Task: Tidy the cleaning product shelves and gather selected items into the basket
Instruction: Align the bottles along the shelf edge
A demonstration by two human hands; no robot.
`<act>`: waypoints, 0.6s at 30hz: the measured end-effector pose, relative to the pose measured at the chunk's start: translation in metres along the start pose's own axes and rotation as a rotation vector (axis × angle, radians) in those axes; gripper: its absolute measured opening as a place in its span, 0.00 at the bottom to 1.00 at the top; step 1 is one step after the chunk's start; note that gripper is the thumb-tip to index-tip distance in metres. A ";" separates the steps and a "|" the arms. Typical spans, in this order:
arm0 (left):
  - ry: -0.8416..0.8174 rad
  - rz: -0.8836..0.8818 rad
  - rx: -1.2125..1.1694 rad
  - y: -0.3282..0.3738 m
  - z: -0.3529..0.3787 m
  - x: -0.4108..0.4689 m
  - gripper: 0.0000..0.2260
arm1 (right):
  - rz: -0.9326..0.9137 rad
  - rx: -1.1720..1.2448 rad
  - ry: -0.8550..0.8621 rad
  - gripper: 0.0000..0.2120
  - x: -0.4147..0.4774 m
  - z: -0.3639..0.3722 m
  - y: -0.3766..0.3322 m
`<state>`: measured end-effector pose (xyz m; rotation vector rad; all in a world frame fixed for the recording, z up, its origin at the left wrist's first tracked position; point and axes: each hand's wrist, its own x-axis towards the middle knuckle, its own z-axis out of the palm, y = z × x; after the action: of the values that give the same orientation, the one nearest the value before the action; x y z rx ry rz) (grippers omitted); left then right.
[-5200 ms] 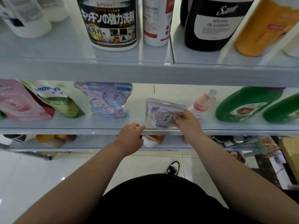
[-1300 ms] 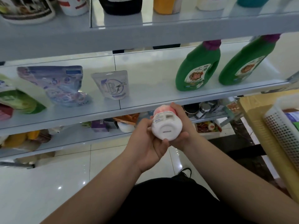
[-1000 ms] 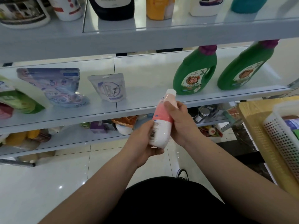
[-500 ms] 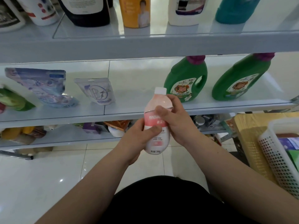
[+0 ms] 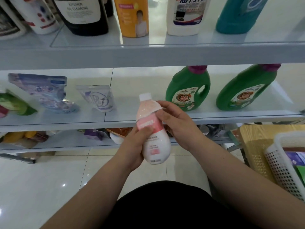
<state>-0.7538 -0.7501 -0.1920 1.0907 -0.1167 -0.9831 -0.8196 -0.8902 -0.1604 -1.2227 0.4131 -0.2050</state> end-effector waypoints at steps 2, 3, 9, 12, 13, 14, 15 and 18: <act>0.009 0.100 0.131 0.004 -0.005 0.000 0.31 | 0.009 -0.044 -0.059 0.12 -0.001 0.003 0.002; 0.004 0.137 0.184 0.007 -0.009 -0.001 0.31 | 0.012 -0.057 -0.079 0.13 -0.002 0.006 0.003; 0.236 0.254 1.041 0.028 -0.033 -0.009 0.27 | -0.131 -0.546 0.076 0.08 -0.002 0.019 0.000; 0.204 0.333 1.273 0.030 -0.045 -0.014 0.26 | -0.213 -0.793 0.076 0.17 -0.004 0.029 -0.004; 0.197 0.377 1.337 0.030 -0.048 -0.016 0.26 | -0.240 -0.920 0.090 0.18 -0.004 0.033 -0.004; 0.195 0.422 1.397 0.030 -0.051 -0.019 0.26 | -0.274 -1.068 0.115 0.18 -0.003 0.038 -0.003; 0.188 0.454 1.442 0.031 -0.054 -0.021 0.25 | -0.310 -1.193 0.144 0.17 -0.002 0.044 -0.001; 0.085 0.367 1.412 0.042 -0.065 -0.030 0.24 | -0.398 -1.323 0.183 0.13 -0.004 0.060 0.001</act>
<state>-0.7119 -0.6800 -0.1807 2.2647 -1.0137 -0.4129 -0.7985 -0.8364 -0.1440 -2.6073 0.4625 -0.4114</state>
